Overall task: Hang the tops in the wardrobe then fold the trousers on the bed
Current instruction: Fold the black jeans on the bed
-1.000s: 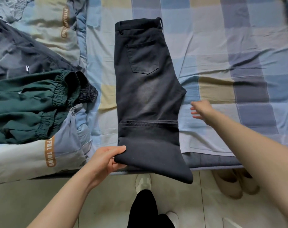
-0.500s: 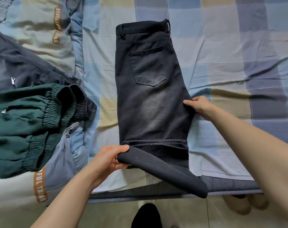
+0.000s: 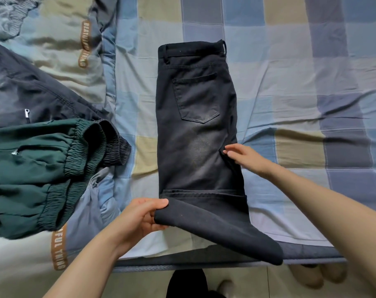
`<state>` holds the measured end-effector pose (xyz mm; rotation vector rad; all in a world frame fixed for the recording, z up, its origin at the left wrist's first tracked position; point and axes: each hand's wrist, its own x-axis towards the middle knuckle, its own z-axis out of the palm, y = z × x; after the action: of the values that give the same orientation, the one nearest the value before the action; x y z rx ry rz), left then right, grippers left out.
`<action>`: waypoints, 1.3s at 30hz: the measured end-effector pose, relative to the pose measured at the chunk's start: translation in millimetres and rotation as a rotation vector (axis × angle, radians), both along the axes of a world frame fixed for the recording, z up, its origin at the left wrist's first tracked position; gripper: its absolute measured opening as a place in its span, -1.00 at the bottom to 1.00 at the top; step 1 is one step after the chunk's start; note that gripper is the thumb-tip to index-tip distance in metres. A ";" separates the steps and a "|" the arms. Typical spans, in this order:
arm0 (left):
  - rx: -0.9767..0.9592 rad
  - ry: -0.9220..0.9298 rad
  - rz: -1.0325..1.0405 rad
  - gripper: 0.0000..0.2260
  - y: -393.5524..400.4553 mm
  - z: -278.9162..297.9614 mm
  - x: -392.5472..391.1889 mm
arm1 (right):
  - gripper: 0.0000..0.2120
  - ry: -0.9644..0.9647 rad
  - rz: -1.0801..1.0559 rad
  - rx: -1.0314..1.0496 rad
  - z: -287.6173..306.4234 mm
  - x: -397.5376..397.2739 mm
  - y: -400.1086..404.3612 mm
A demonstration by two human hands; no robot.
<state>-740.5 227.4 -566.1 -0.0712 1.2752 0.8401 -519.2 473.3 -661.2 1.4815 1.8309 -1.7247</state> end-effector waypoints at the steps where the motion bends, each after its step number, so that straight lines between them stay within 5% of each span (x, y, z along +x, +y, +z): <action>1: 0.005 -0.007 0.025 -0.74 2.1 3.8 -1.9 | -0.66 0.010 -0.061 -0.114 4.3 0.4 6.5; 6: 0.109 -0.039 0.233 -0.85 43.6 25.4 -23.1 | -0.41 -0.008 -0.130 -0.341 7.1 5.0 28.8; 10: 0.171 -0.066 0.437 -0.80 123.1 16.5 -57.7 | -0.49 0.056 -0.175 -0.469 8.5 6.7 38.4; 12: 0.243 -0.028 0.519 -0.77 159.2 -4.1 -76.1 | -0.36 0.089 -0.232 -0.533 1.4 10.3 46.3; 16: 0.032 0.503 0.289 -0.60 171.5 -65.8 -76.5 | -0.23 0.105 -0.308 -0.590 -15.1 15.7 51.4; 18: -0.117 0.665 0.109 -0.61 146.0 -92.0 -53.5 | -0.33 0.125 -0.336 -0.538 -17.9 16.7 47.2; 20: -0.134 0.639 0.014 -0.72 115.3 -108.7 -29.1 | -0.51 0.167 -0.303 -0.433 -20.0 19.2 37.1; 26: -0.129 0.737 0.095 -0.84 91.6 -117.2 -13.7 | -0.80 0.164 -0.346 -0.125 -30.9 26.4 4.1; 31: -0.132 0.712 -0.021 -0.66 85.8 -119.8 -5.4 | -0.80 0.172 -0.565 -0.237 -35.5 34.9 -6.7; 36: -0.140 0.775 0.041 -0.58 75.7 -128.6 -0.5 | -0.73 -0.018 -0.394 0.159 -39.9 27.4 -13.3; 39: -0.117 0.757 0.117 -0.68 63.4 -131.0 -1.4 | -0.74 -0.071 -0.356 0.167 -45.3 29.2 -20.8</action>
<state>-741.9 290.8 -697.1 0.0912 2.0461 0.9286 -490.0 452.6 -706.5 2.0127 1.7973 -1.6667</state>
